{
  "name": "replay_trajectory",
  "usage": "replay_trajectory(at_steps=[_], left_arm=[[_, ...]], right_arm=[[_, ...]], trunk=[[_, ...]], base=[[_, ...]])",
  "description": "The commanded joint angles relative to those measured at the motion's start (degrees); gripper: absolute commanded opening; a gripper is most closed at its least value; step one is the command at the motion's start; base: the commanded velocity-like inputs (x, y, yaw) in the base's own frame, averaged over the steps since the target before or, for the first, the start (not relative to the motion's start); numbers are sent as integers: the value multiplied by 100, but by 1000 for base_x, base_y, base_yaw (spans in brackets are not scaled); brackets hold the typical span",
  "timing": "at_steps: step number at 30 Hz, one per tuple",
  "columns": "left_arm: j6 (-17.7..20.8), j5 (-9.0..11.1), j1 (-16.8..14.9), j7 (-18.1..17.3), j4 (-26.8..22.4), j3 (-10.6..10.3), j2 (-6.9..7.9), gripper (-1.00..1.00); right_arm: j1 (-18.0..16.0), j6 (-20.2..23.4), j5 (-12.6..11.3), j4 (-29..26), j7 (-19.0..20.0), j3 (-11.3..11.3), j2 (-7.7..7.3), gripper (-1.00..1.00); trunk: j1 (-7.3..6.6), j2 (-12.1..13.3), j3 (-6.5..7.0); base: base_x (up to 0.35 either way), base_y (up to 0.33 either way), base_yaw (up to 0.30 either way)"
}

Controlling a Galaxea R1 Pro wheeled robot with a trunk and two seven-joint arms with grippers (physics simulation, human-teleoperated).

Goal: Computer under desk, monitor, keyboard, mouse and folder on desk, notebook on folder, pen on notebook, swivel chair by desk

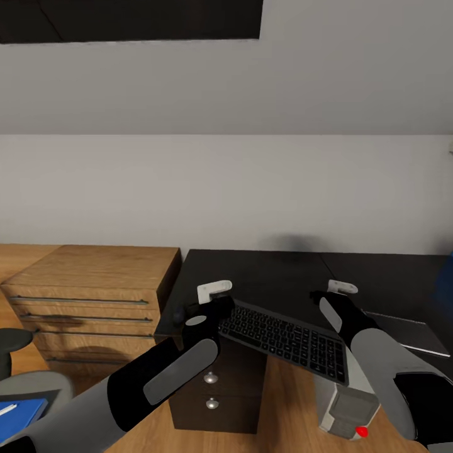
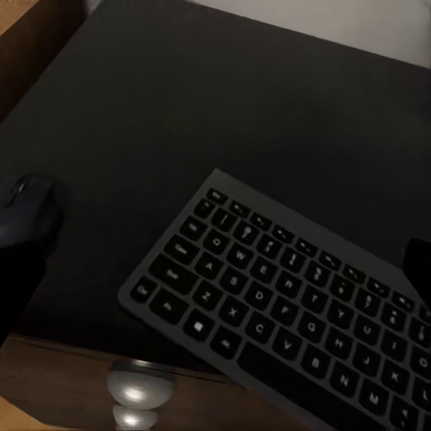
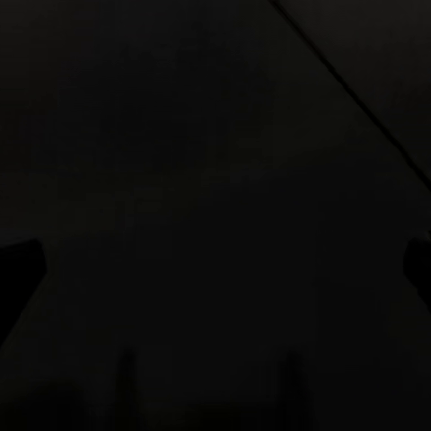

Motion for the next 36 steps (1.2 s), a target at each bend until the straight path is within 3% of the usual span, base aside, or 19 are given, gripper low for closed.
replay_trajectory(at_steps=[1,12,22,28,36], left_arm=[[60,2,-8,34,-7,-8,3,100],[51,-12,-8,39,-45,-19,-3,100],[51,-11,-8,45,-119,-20,-6,100],[51,-9,-8,44,-128,-24,-6,100],[51,-3,-8,42,-130,-25,-6,100]], right_arm=[[-3,70,-39,-10,-41,46,-5,100],[-3,684,-49,16,-40,10,-11,100],[-3,753,-46,276,-55,35,-5,100],[-3,1244,-65,286,-31,35,3,100],[-3,1484,-80,274,-27,31,4,100]], trunk=[[0,-3,-6],[0,-3,-6],[0,-3,-6],[0,-3,-6],[0,-3,-6]], base=[[38,0,0],[11,0,0],[0,0,0],[0,0,0],[0,0,0]])
